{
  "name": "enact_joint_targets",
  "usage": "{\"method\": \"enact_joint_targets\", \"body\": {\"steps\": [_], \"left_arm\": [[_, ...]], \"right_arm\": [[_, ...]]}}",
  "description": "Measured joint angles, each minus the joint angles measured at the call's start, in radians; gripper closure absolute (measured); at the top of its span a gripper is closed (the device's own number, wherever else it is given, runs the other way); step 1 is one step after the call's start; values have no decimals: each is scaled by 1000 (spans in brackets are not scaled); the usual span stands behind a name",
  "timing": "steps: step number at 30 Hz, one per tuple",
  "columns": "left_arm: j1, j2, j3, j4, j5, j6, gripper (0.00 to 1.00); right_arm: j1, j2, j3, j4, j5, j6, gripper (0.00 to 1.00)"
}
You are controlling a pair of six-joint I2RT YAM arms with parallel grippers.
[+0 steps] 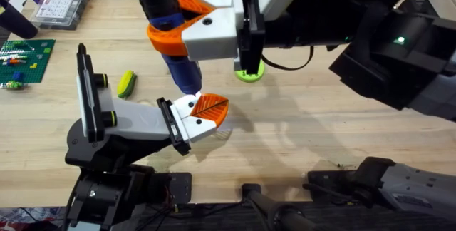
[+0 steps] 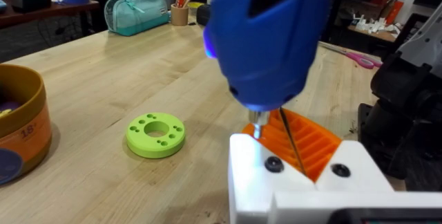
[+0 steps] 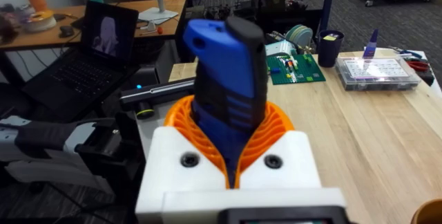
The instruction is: Pick up the gripper from the table and insert it into the empty holder that is missing its gripper. Then pick up a screw, insert it into the mounting hole, and use the screwdriver to tighten it. Finally, clean up the table by picking up the vegetable and placing it into the bucket.
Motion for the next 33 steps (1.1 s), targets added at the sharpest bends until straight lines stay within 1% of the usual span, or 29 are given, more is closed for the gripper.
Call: {"method": "enact_joint_targets", "body": {"steps": [5,11,14,18,21,29,33], "left_arm": [[0,0,0,-16,-1,-1,989],[0,0,0,-16,-1,-1,989],[0,0,0,-16,-1,-1,989],[0,0,0,-16,-1,-1,989],[0,0,0,-16,-1,-1,989],[0,0,0,-16,-1,-1,989],[0,0,0,-16,-1,-1,989]], "right_arm": [[0,8,-6,-26,1,0,964],[1,16,-10,26,-1,8,966],[4,16,-10,85,-30,10,966],[5,14,-2,86,-72,33,963],[5,14,24,80,-101,47,964],[5,14,149,88,-187,103,966],[5,14,189,89,-224,127,964]]}}
